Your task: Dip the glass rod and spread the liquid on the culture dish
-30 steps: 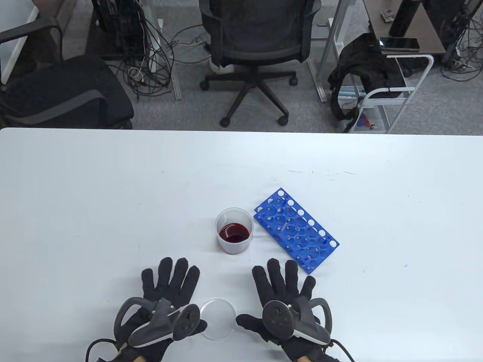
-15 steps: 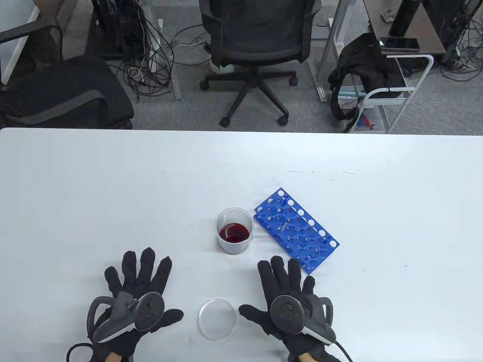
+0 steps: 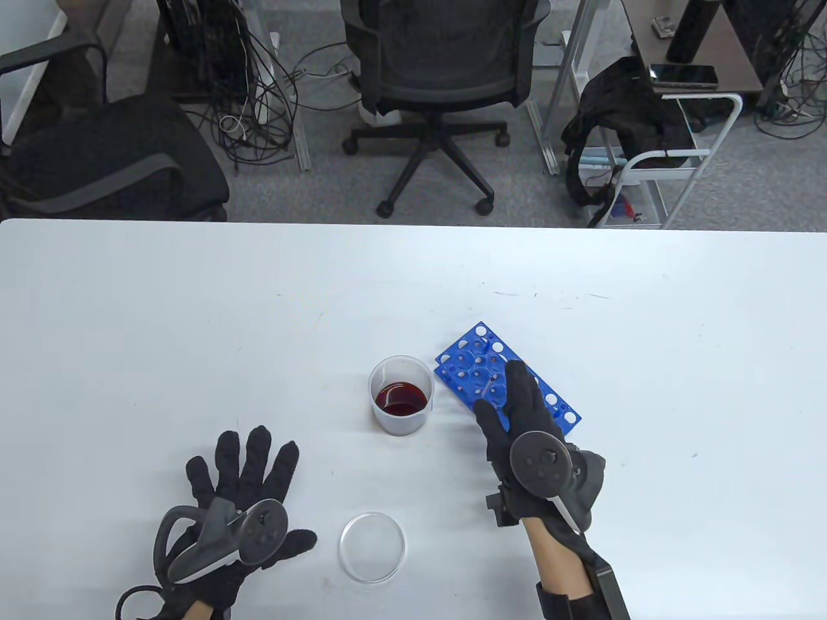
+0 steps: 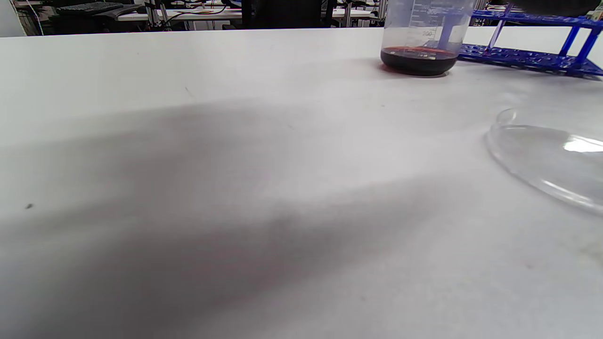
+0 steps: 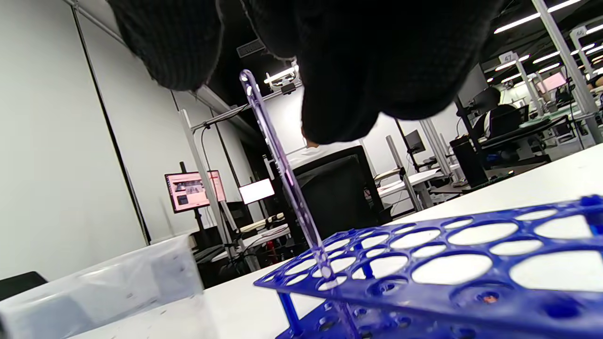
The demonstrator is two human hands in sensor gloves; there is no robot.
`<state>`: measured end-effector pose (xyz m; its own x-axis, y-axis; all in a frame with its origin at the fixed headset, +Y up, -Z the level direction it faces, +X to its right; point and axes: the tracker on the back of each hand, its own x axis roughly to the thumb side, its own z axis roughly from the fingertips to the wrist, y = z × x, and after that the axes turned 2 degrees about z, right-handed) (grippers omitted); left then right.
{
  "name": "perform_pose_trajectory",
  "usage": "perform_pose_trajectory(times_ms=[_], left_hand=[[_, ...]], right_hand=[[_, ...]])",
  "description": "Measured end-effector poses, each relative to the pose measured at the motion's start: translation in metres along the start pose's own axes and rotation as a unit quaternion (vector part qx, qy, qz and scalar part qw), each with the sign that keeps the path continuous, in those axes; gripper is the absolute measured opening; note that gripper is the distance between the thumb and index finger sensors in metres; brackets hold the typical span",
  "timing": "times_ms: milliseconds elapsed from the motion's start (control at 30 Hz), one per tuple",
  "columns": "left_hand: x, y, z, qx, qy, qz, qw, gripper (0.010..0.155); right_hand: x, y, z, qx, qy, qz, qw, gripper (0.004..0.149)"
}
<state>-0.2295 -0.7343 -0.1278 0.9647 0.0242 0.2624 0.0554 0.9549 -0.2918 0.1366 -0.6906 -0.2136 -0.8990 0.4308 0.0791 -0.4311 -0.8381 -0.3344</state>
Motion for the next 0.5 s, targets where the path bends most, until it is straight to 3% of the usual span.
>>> perform_pose_trajectory(times_ms=[233, 500], left_hand=[[0.000, 0.000, 0.000, -0.002, 0.001, 0.002, 1.000, 0.110], [0.000, 0.000, 0.000, -0.003, -0.002, 0.004, 1.000, 0.110]], right_hand=[[0.001, 0.014, -0.018, -0.014, 0.006, 0.025, 1.000, 0.046], [0.006, 0.016, -0.019, -0.030, -0.024, 0.050, 0.998, 0.042]])
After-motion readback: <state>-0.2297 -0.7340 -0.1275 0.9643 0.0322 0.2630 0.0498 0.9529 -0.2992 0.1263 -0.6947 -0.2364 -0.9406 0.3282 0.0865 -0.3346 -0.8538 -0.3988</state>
